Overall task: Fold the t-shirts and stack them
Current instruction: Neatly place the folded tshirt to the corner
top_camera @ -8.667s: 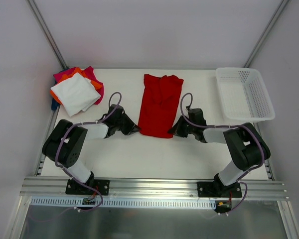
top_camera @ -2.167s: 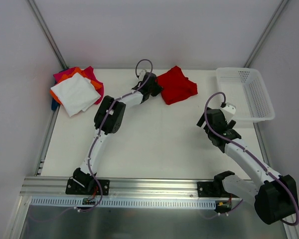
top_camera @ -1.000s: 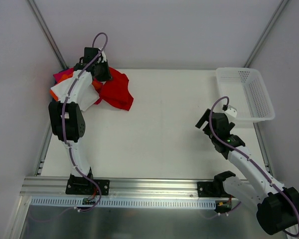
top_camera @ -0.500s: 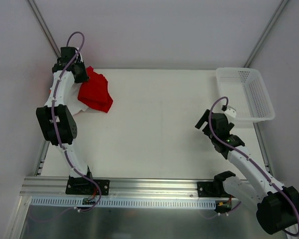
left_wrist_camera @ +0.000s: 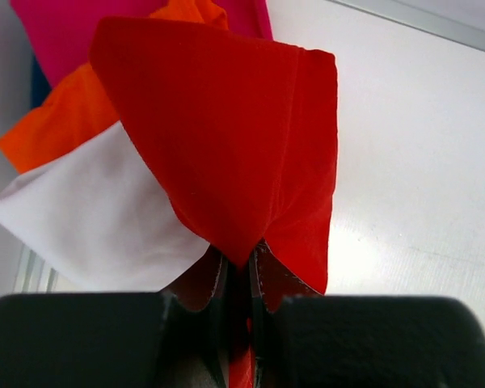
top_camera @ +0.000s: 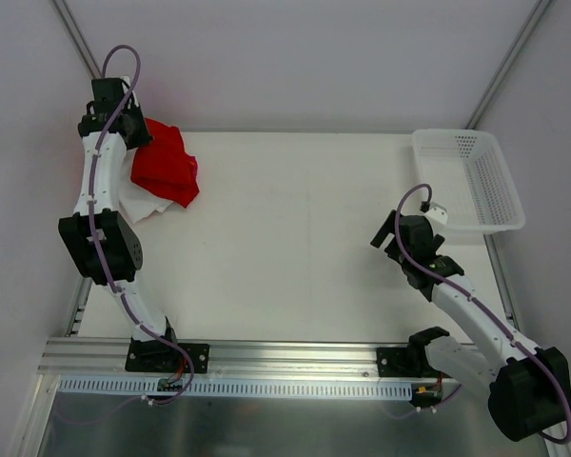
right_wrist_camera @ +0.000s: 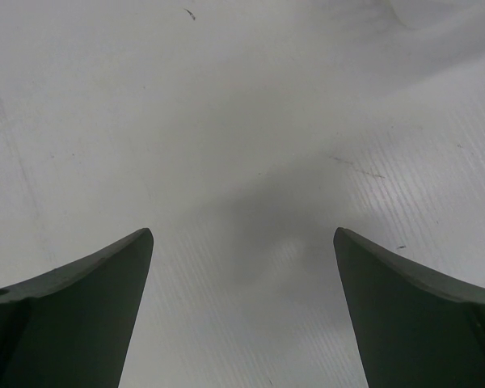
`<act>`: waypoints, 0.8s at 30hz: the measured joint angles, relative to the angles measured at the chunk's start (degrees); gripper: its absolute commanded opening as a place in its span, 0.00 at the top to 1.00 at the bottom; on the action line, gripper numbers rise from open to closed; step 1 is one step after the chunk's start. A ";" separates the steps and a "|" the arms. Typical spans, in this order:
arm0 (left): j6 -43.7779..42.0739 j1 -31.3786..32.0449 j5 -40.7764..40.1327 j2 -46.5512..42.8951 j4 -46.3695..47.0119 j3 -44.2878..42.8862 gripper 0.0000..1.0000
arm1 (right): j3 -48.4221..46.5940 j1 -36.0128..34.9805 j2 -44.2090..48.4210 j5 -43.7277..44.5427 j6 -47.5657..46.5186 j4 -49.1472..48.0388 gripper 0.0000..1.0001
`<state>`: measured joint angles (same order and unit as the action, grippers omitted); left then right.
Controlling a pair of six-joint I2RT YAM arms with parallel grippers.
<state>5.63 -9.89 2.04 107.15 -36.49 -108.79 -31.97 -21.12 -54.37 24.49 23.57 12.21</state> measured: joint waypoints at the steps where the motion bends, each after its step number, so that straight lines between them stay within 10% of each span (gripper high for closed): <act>1: -0.20 -0.37 -0.44 -0.04 -0.13 -0.46 1.00 | 0.00 0.00 -0.07 -0.07 0.00 0.00 0.00; 15: -2.93 -1.77 -7.65 -0.13 -0.94 -0.76 1.00 | 0.00 0.04 -2.56 -1.29 0.00 -0.04 0.01; 18: -3.67 -1.84 -11.10 -0.11 -0.94 0.07 0.85 | 0.00 0.09 -2.97 -1.46 0.00 -0.04 0.01; 24: -5.57 -1.86 -21.31 2.89 -0.66 0.57 0.26 | 0.00 0.42 -3.45 -1.88 0.00 -0.04 0.01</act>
<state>0.05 -11.75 -19.27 110.04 -37.15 -108.22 -31.97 -20.71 -57.82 22.61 23.57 12.16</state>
